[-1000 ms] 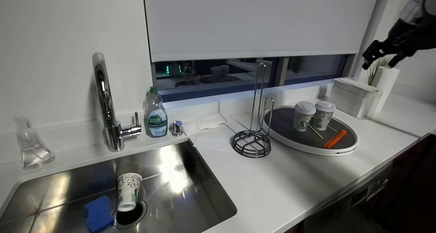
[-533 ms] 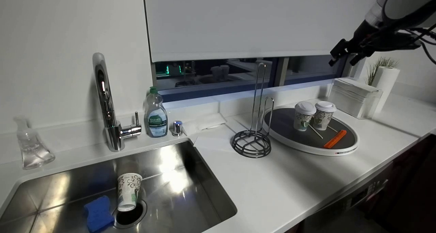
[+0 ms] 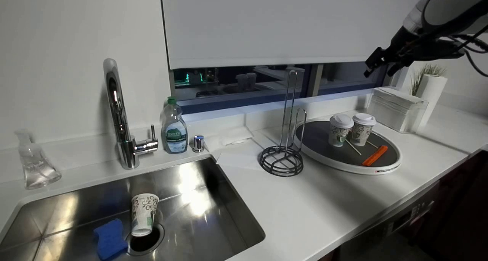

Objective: Remove the lid from the cup on the left.

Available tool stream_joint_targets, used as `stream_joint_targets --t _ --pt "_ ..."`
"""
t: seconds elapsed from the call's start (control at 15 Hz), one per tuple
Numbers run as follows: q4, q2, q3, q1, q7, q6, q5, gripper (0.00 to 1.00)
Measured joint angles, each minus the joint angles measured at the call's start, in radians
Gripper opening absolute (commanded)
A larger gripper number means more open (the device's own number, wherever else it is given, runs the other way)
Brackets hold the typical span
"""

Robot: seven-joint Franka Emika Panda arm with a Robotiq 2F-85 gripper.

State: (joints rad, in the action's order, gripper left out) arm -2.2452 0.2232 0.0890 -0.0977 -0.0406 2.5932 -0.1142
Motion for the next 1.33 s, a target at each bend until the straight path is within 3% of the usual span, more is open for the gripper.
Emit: stream_joint_targets --t 0.2,0.4,0.8,1.13,1.33 --pt "0.003 -0.065 -0.054 0.003 -0.043 -0.006 -0.052 1.0" --pt "0.029 -0.143 -0.092 -0.004 -0.237 -0.021 -0.24 1.0" --pt "0.041 -0.157 -0.088 -0.001 -0.269 -0.022 -0.272 1.0" --pt "0.07 -0.216 -0.116 0.019 -0.529 -0.035 -0.42 1.0" --pt "0.116 -0.286 -0.117 0.05 -0.62 -0.076 -0.432 1.0"
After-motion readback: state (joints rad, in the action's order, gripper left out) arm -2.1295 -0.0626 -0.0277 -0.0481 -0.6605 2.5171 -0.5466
